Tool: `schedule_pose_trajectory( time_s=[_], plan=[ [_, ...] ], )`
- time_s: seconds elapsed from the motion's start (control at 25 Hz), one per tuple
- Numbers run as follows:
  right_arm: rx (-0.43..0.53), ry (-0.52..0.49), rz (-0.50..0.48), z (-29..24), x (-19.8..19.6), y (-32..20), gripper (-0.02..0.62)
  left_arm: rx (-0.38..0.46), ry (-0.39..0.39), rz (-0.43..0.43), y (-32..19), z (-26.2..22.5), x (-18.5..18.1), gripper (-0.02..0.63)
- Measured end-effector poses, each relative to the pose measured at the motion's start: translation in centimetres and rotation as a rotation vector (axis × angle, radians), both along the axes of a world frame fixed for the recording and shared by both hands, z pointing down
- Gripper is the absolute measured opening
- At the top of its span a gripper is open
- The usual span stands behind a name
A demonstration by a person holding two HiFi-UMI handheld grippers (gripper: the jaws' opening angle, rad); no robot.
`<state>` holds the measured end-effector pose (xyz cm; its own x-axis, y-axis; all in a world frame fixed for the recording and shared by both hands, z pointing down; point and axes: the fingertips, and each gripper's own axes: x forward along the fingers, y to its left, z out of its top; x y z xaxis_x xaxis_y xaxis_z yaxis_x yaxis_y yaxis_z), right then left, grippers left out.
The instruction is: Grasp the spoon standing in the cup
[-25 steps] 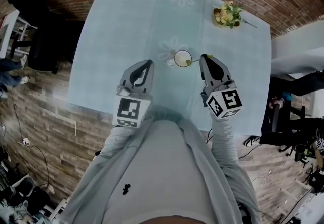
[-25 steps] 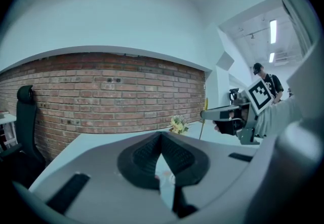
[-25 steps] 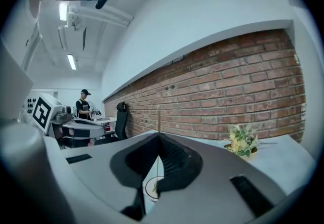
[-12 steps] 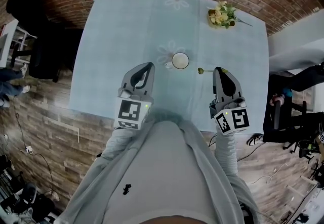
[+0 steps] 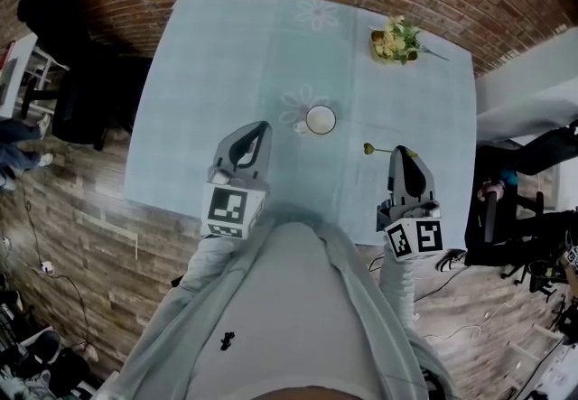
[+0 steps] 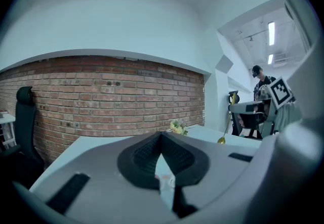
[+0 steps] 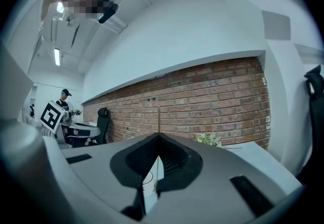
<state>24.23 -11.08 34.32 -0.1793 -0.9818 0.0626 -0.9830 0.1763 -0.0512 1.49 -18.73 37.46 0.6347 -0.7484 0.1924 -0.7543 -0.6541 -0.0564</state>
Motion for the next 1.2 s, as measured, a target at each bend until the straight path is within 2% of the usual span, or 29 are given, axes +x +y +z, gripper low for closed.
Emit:
schedule_pose_trajectory(
  time_s=[0.72, 1.2],
  plan=[
    [0.0, -0.028, -0.02, 0.3, -0.2, -0.7, 0.015, 0.001, 0.0, 0.001, 0.3, 0.0, 0.6, 0.017],
    [-0.005, 0.0, -0.068, 0.2, -1.5, -1.3, 0.015, -0.009, 0.0, -0.005, -0.2, 0.4, 0.6, 0.017]
  ],
)
